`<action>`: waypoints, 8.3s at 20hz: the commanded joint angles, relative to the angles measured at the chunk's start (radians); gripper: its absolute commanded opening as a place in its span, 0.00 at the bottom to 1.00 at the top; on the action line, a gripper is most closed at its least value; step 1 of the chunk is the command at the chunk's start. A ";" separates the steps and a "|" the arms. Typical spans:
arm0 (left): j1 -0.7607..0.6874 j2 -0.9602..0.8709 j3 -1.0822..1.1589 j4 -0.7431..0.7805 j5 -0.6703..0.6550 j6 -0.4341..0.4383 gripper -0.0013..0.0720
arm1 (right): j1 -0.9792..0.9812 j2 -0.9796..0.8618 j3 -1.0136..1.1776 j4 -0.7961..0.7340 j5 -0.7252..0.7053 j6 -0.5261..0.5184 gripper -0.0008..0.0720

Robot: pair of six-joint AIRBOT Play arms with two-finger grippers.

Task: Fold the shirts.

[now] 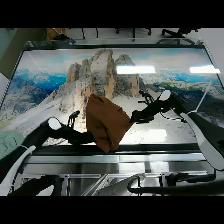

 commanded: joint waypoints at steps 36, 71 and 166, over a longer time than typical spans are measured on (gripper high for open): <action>0.018 -0.091 0.905 0.235 -0.087 0.045 0.04 | -0.168 -0.016 0.629 0.154 -0.100 -0.274 0.03; -0.080 -0.227 0.162 0.078 0.235 -0.079 0.05 | -0.155 -0.298 0.290 0.128 0.174 -0.254 0.09; 0.226 -0.874 1.403 0.302 -0.101 0.011 0.05 | 0.225 0.372 -0.698 0.512 -0.555 -0.239 0.03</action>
